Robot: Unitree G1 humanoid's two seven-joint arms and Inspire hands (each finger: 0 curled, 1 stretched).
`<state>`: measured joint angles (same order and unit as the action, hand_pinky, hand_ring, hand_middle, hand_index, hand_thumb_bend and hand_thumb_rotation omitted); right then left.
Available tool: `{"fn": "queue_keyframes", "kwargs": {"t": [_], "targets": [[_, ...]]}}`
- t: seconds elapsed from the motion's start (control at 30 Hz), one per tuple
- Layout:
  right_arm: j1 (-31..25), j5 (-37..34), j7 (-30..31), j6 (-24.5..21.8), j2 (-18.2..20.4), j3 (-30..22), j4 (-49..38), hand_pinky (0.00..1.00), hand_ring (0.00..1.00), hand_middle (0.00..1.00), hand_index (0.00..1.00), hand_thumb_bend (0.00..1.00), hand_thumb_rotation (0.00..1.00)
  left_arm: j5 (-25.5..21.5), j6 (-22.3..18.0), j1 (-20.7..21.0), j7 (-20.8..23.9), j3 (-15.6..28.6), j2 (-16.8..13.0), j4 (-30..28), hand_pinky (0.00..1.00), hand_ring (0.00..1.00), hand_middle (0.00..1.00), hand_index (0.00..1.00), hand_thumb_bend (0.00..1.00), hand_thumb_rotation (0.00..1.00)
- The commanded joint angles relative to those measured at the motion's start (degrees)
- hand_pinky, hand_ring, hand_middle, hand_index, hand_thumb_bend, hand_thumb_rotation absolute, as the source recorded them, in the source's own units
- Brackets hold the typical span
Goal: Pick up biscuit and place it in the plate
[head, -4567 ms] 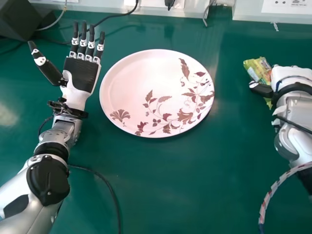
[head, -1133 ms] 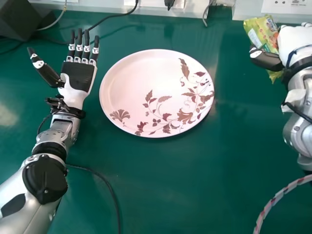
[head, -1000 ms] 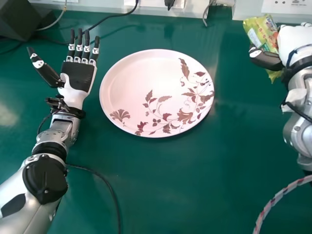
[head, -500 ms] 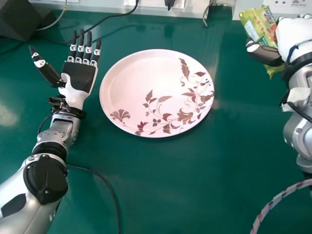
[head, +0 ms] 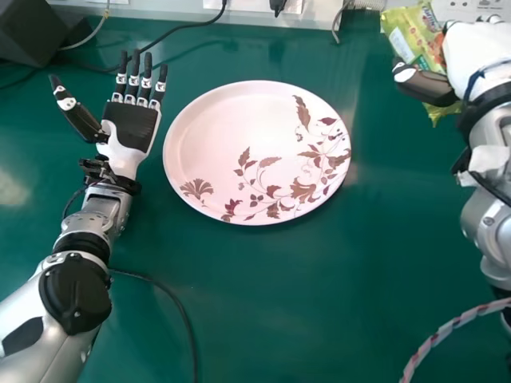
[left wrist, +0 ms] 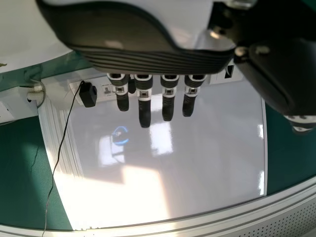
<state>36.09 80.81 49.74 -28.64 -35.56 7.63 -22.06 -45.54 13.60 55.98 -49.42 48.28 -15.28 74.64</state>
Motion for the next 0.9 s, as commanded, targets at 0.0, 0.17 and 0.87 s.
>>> {"fn": "queue_keyframes", "kwargs": {"t": [0.0, 0.17, 0.87], "targets": [[1.0, 1.0, 0.2, 0.7, 0.4, -1.0, -1.8, 0.11, 0.21, 0.29, 0.48, 0.50, 0.02, 0.7, -0.2, 0.2, -0.6, -0.5, 0.0, 0.3, 1.00, 0.88, 0.97, 0.98, 1.00, 0.38], [0.9, 1.5, 0.5, 2.4, 1.3, -1.4, -2.9, 0.12, 0.21, 0.29, 0.48, 0.50, 0.02, 0.7, -0.1, 0.2, -0.5, -0.6, -0.1, 0.4, 1.00, 0.87, 0.97, 0.99, 1.00, 0.40], [0.9, 4.2, -2.2, 8.3, 6.7, -0.9, -5.7, 0.11, 0.21, 0.28, 0.48, 0.50, 0.02, 1.1, -0.9, 0.3, -0.2, -0.6, 0.4, 0.5, 0.95, 0.88, 0.94, 1.00, 1.00, 0.46]]}}
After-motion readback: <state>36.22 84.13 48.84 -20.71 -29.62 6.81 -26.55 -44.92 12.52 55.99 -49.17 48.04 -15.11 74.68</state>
